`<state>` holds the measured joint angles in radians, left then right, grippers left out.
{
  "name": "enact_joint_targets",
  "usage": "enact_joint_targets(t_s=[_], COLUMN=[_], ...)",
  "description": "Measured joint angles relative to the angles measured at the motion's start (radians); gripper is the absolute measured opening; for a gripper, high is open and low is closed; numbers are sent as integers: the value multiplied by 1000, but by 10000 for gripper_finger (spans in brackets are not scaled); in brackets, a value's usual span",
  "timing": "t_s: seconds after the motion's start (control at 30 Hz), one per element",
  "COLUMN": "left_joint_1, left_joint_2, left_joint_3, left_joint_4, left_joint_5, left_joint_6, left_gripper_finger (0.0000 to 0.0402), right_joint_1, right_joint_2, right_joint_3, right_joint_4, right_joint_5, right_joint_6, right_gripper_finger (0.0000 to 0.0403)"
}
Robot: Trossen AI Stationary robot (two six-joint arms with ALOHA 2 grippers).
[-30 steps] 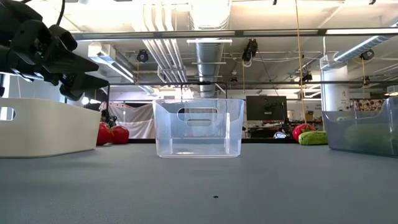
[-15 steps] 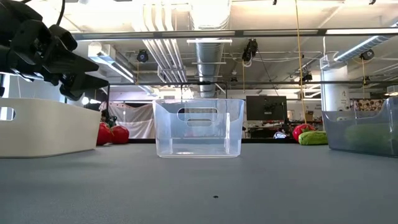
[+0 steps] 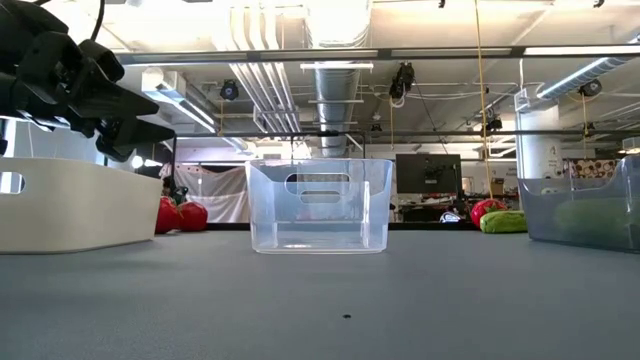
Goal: Sort produce into baskets
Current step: Put the green cucumber into the black bin
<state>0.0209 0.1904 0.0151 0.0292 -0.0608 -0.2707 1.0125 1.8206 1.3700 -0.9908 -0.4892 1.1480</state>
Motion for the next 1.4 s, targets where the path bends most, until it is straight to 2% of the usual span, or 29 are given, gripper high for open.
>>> enact_joint_targets(t_s=[0.13, 0.3, 0.37, 0.47, 0.53, 0.7, 0.9, 1.03, 1.2, 1.4], left_joint_1=[0, 0, 0, 0, 0, 0, 0, 0, 0, 0], left_joint_2=[0, 0, 0, 0, 0, 0, 0, 0, 0, 0], left_joint_3=[0, 0, 0, 0, 0, 0, 0, 0, 0, 0], left_joint_4=[0, 0, 0, 0, 0, 0, 0, 0, 0, 0], left_joint_5=[0, 0, 0, 0, 0, 0, 0, 0, 0, 0], left_joint_6=[0, 0, 0, 0, 0, 0, 0, 0, 0, 0], left_gripper_finger=[262, 262, 262, 262, 262, 262, 262, 262, 262, 262], right_joint_1=[-58, -137, -170, -234, -279, -380, -485, -539, -602, -659], right_joint_2=[-19, -108, -164, -255, -329, -539, -740, -820, -846, -822], right_joint_3=[69, 104, 88, 50, 6, -192, -428, -535, -626, -629], right_joint_4=[-96, -314, -395, -539, -585, -567, -447, -359, -306, -285], right_joint_5=[157, 515, 640, 739, 755, 752, 688, 644, 616, 588], right_joint_6=[-98, -143, -89, 113, 251, 500, 667, 698, 665, 561], right_gripper_finger=[174, 172, 172, 172, 172, 172, 176, 180, 182, 184])
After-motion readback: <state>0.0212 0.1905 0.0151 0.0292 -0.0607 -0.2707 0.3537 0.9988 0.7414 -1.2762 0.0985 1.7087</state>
